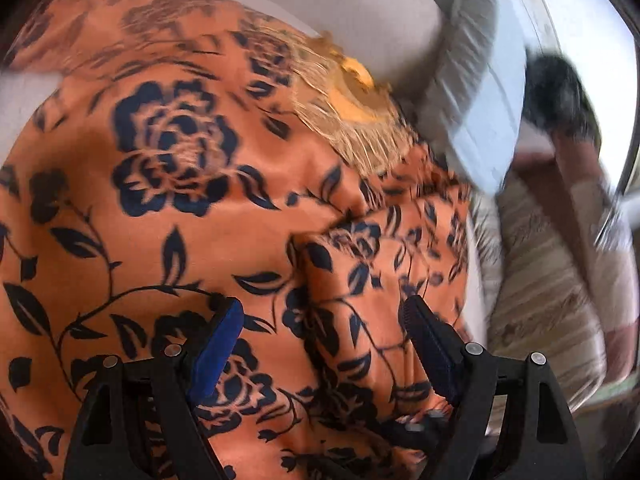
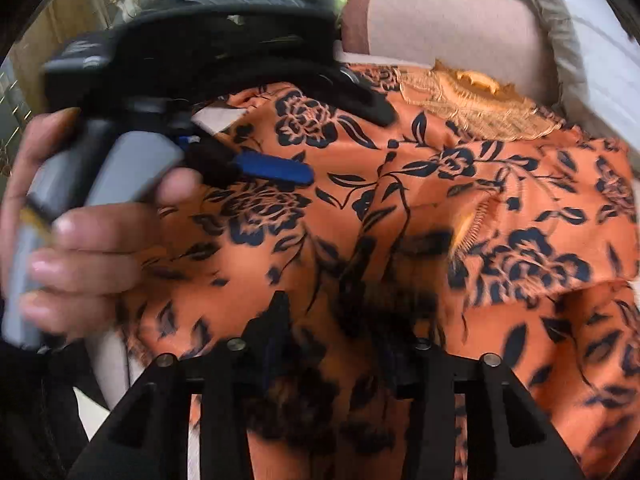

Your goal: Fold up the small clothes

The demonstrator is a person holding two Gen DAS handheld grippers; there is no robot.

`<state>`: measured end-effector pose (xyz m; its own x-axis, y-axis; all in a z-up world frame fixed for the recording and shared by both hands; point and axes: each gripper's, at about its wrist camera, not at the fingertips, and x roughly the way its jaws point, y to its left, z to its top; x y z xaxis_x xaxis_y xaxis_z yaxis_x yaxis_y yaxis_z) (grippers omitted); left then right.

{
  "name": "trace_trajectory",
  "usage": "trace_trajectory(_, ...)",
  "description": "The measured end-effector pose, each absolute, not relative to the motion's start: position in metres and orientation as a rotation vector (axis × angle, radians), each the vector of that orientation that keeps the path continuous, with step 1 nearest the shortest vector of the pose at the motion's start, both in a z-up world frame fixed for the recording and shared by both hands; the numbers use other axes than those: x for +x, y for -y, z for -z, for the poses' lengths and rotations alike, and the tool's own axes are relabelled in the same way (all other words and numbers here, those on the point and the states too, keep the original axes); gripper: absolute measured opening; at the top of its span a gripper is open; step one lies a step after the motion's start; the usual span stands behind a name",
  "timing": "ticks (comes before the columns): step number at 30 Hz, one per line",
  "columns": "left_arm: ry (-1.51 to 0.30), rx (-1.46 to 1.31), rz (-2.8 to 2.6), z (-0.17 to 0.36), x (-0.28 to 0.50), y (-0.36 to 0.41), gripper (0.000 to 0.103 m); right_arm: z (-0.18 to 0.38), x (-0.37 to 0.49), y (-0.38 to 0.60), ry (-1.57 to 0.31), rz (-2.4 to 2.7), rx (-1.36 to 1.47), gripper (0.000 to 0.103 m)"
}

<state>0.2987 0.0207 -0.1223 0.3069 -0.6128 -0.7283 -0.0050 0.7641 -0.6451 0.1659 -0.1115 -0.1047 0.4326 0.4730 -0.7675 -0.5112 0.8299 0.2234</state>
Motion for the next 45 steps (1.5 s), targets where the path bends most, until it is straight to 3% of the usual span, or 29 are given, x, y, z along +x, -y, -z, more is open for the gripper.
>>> trace_trajectory(2, -1.207, -0.550, 0.438, 0.118, 0.297, -0.011, 0.081, 0.097, 0.159, 0.135, -0.939, -0.635, 0.077, 0.058)
trace_trajectory(11, -1.108, -0.244, 0.430, 0.078, 0.252, 0.035, 0.081, 0.072, 0.179, 0.281, -0.848, -0.338, 0.595, 0.059)
trace_trajectory(17, -1.113, -0.110, 0.391, 0.095, 0.244, 0.081, 0.081, 0.087, 0.235, 0.314, -0.956, -0.112, 0.689, 0.057)
trace_trajectory(18, -1.125, -0.073, 0.357, 0.104, 0.248, 0.085, 0.066, 0.095, 0.243, 0.315, -0.974, -0.091, 0.710, 0.055)
trace_trajectory(19, -1.152, -0.041, 0.318, 0.114, 0.252, 0.087, 0.043, 0.104, 0.244, 0.317, -0.983, -0.087, 0.734, 0.053)
trace_trajectory(21, -1.159, -0.076, 0.279, 0.120, 0.258, 0.083, 0.027, 0.117, 0.254, 0.315, -0.998, -0.122, 0.780, 0.043)
trace_trajectory(22, -1.161, -0.148, 0.274, 0.115, 0.259, 0.073, 0.012, 0.116, 0.252, 0.314, -1.003, -0.112, 0.779, 0.041)
trace_trajectory(25, -1.129, -0.336, 0.289, 0.094, 0.259, 0.046, 0.006, 0.115, 0.257, 0.315, -0.981, -0.110, 0.774, 0.040)
trace_trajectory(26, -1.111, -0.383, 0.282, 0.086, 0.259, 0.037, 0.005, 0.115, 0.260, 0.314, -0.980, -0.103, 0.773, 0.037)
trace_trajectory(29, -1.062, -0.536, 0.284, 0.053, 0.250, 0.003, 0.004, 0.115, 0.265, 0.312, -0.999, -0.119, 0.787, 0.016)
trace_trajectory(31, -1.047, -0.642, 0.269, 0.035, 0.240, -0.027, 0.004, 0.109, 0.263, 0.306, -0.982, -0.168, 0.797, 0.015)
trace_trajectory(35, -1.067, -0.646, 0.144, 0.042, 0.217, -0.062, 0.005, 0.098, 0.256, 0.277, -0.973, -0.231, 0.724, 0.023)
trace_trajectory(38, -1.234, -0.617, 0.129, 0.082, 0.225, -0.057, 0.006, 0.106, 0.256, 0.260, -0.995, -0.239, 0.666, 0.040)
trace_trajectory(41, -1.312, -0.630, 0.118, 0.106, 0.228, -0.051, 0.006, 0.112, 0.257, 0.263, -1.008, -0.217, 0.672, 0.041)
trace_trajectory(44, -1.294, -0.643, 0.144, 0.102, 0.231, -0.051, 0.017, 0.109, 0.261, 0.274, -0.978, -0.187, 0.682, 0.049)
trace_trajectory(45, -1.280, -0.623, 0.139, 0.101, 0.230, -0.051, 0.027, 0.108, 0.265, 0.278, -0.970, -0.178, 0.685, 0.052)
